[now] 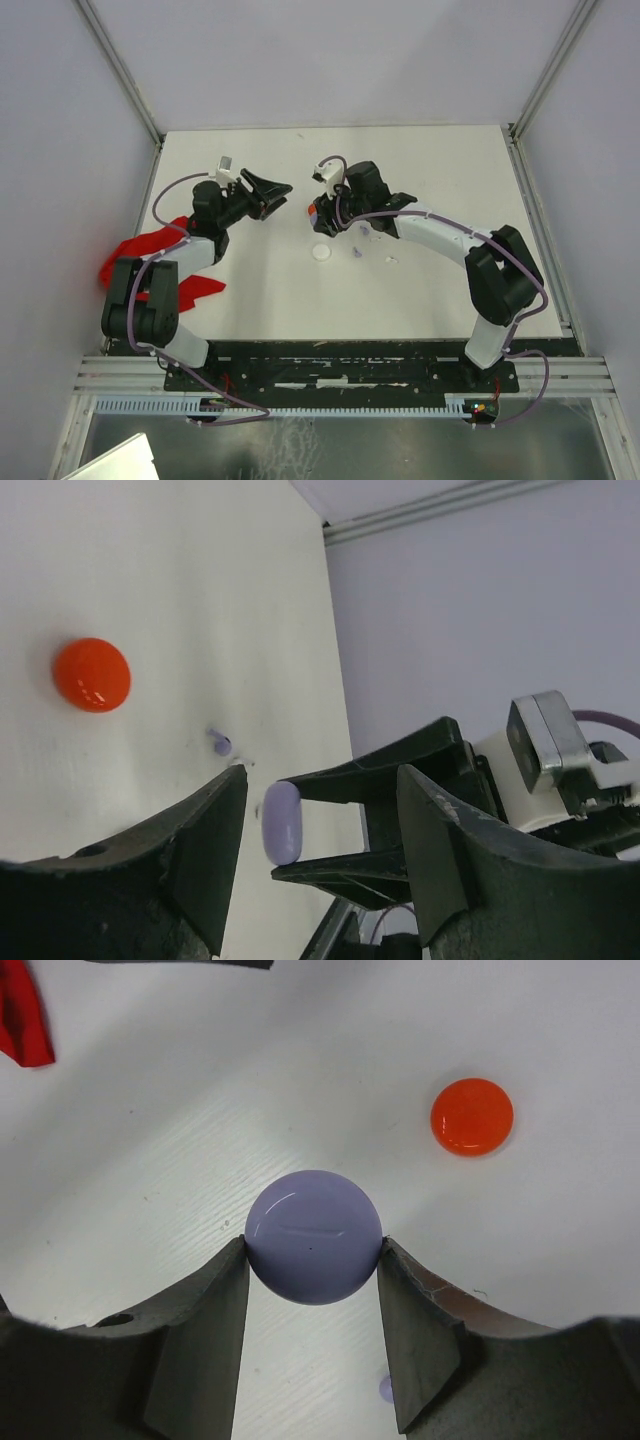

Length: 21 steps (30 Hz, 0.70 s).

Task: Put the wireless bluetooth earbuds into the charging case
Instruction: Pick up the charging case at the center of the board.

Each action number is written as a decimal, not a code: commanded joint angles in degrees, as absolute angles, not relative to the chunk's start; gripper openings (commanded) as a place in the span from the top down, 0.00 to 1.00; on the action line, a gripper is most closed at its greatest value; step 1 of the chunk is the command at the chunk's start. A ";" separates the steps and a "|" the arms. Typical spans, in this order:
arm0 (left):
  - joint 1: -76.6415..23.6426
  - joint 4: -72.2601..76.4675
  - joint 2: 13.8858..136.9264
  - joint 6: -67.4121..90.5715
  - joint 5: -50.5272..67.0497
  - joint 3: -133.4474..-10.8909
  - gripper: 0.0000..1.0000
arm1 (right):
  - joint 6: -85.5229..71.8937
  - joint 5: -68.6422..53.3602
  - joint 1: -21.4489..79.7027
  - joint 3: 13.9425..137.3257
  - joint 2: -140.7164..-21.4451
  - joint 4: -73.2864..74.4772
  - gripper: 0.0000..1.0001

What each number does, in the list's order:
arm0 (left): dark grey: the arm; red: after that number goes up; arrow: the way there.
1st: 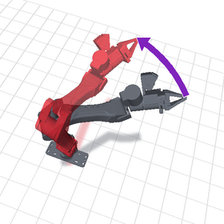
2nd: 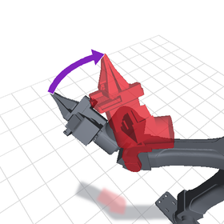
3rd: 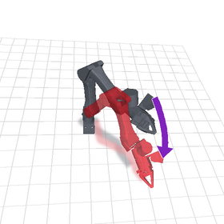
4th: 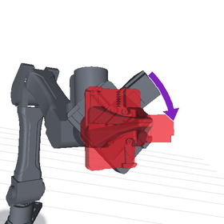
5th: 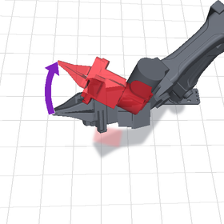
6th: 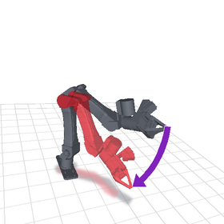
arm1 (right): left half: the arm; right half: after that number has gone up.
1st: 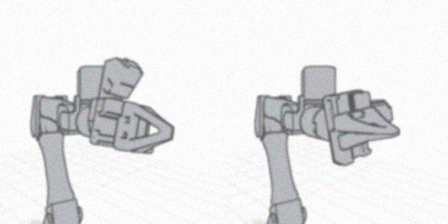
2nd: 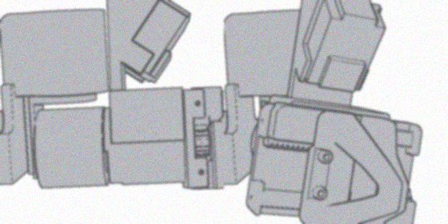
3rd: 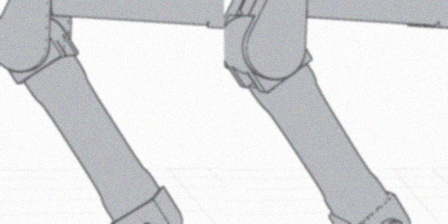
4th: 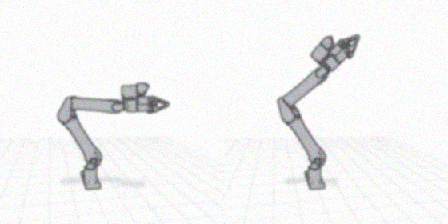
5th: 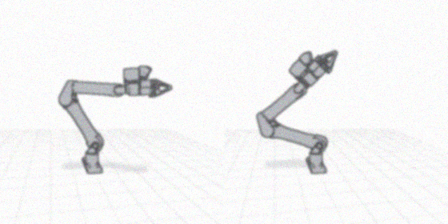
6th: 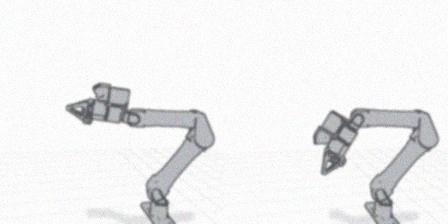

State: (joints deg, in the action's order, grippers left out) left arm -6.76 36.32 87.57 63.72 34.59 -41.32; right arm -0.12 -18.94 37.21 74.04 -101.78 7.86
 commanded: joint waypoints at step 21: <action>-14.93 48.80 93.02 66.62 41.05 -39.87 0.35 | -1.66 -21.88 36.39 75.12 -98.19 4.68 0.72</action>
State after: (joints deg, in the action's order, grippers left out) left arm -14.61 45.43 92.90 65.95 39.72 -40.69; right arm -0.89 -20.82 36.84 73.78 -100.90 7.73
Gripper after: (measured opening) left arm 0.651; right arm 0.575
